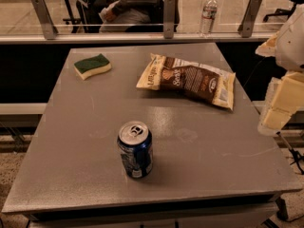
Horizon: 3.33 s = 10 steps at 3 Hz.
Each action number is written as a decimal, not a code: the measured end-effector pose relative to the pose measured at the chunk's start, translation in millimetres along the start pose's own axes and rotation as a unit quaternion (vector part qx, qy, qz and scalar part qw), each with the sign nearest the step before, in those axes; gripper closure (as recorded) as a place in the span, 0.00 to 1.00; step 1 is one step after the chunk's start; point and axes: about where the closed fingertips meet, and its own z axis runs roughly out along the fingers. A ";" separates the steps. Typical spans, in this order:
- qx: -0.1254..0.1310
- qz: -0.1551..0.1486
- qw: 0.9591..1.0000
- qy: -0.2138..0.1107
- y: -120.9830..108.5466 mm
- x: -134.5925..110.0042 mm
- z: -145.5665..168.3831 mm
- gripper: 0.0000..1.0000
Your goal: Pick pepsi can
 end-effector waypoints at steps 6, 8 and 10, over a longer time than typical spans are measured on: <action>-0.076 -0.081 0.972 -0.205 75.4 -141.9 69.6 0.00; -0.114 -0.094 0.962 -0.231 95.8 -175.5 96.6 0.00; -0.143 -0.118 0.948 -0.258 117.9 -204.5 102.6 0.00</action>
Offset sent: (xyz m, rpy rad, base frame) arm -0.0035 0.0458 -0.0055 0.1455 0.0212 0.1017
